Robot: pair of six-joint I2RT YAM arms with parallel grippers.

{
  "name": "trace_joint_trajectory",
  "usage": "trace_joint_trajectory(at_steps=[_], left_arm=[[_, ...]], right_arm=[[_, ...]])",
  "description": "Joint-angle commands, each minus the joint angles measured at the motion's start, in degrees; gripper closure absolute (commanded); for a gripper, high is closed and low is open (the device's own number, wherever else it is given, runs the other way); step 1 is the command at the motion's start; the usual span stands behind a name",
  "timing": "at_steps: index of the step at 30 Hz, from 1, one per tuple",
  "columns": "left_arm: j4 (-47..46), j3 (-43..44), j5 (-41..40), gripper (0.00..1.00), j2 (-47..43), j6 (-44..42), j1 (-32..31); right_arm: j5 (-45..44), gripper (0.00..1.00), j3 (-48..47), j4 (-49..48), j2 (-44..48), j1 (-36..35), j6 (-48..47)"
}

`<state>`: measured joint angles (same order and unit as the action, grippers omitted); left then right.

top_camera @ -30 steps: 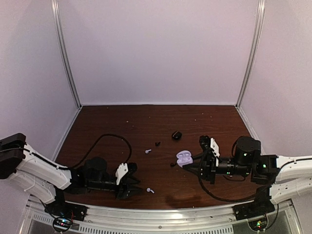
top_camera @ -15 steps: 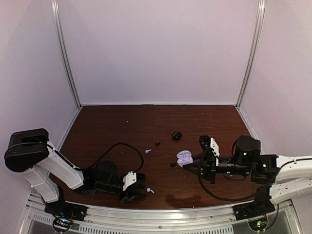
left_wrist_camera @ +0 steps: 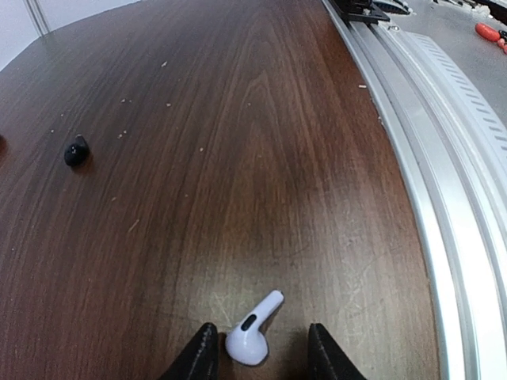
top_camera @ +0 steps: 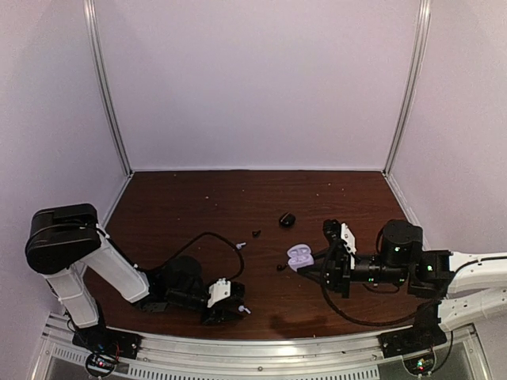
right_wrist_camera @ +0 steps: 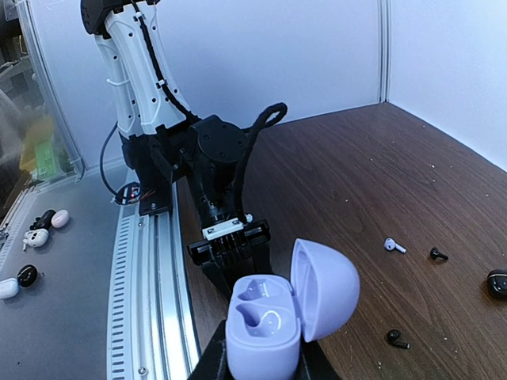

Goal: Insert the wireless bluetooth earbuds into the charging case
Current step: Move the left earbud to the center of the board.

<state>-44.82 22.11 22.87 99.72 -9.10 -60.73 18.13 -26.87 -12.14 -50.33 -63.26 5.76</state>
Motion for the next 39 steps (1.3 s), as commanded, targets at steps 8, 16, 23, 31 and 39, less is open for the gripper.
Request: trace_joint_trajectory(at_steps=[8,16,23,31,39], left_arm=[[2.44,3.57,2.26,0.70,3.75,-3.55,0.62],[1.63,1.92,-2.86,0.82,0.26,-0.22,0.61],[0.75,3.64,-13.71,0.88,0.36,6.99,0.61],[3.59,8.69,-27.35,0.88,3.65,20.09,0.80],[-0.13,6.36,-22.89,0.72,2.93,20.64,0.82]], right_arm=[[0.32,0.87,-2.09,0.70,0.20,0.51,-0.55],[-0.27,0.87,0.79,-2.13,0.95,0.51,1.81],[-1.28,0.87,-0.01,-1.60,0.05,0.47,1.01],[-2.18,0.87,-0.27,-1.54,-0.43,0.59,0.83],[-2.87,0.86,-0.37,-0.31,0.54,0.68,0.10]])
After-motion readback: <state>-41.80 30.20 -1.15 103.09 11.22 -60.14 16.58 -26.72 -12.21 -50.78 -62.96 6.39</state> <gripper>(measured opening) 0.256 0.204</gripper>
